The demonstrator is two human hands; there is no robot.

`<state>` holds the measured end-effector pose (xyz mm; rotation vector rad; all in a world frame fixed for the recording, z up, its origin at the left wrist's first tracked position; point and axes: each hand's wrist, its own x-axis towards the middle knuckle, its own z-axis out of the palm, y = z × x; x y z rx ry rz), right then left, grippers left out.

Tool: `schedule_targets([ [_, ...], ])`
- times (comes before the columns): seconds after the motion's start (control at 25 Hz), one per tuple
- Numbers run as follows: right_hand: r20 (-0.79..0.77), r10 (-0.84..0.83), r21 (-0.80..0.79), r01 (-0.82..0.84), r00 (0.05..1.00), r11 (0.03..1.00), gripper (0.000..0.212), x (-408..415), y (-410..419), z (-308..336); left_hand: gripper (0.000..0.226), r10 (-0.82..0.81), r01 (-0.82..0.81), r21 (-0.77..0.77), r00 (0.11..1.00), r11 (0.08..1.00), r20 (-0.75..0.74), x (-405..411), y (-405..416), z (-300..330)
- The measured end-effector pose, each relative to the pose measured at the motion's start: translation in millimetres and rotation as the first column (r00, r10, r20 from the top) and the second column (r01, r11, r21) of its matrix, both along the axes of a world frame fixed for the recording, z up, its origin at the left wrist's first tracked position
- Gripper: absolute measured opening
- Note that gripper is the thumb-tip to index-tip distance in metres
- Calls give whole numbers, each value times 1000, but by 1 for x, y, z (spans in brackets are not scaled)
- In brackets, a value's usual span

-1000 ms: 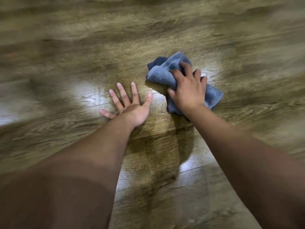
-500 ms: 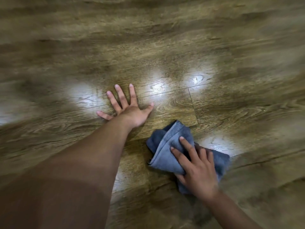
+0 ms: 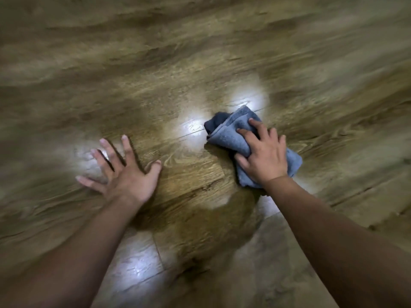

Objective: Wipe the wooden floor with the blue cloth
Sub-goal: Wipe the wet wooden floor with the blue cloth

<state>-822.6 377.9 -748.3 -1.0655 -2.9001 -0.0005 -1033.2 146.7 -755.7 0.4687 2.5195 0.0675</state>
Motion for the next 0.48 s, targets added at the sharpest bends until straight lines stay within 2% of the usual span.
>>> schedule_targets([
  [0.08,-15,-20,15,21,1000,1000,64,-6,14,-6,89,-112,136,109,972,985,-206,13,5,-3],
  [0.12,-25,-18,22,18,1000,1000,64,-8,20,-8,79,-212,275,197,933,941,-292,19,16,-3],
  [0.2,-47,-36,22,37,998,999,63,-15,41,-9,58,-346,501,345,838,794,-422,28,59,-1],
  [0.24,-56,-61,9,61,997,998,62,-20,51,-8,52,-334,514,405,836,756,-436,32,89,3],
  [0.28,-66,-90,-3,90,994,996,61,-25,63,-7,50,-286,469,451,863,759,-416,32,120,6],
  [0.36,-83,-136,11,137,987,990,59,-36,90,-9,50,-159,299,481,937,824,-311,29,171,9],
  [0.4,-86,-155,18,157,984,988,59,-42,105,-10,50,-114,235,449,953,862,-280,27,185,5],
  [0.48,-97,-205,29,208,974,978,58,-62,147,-14,50,-126,248,340,930,907,-344,22,190,-13],
])
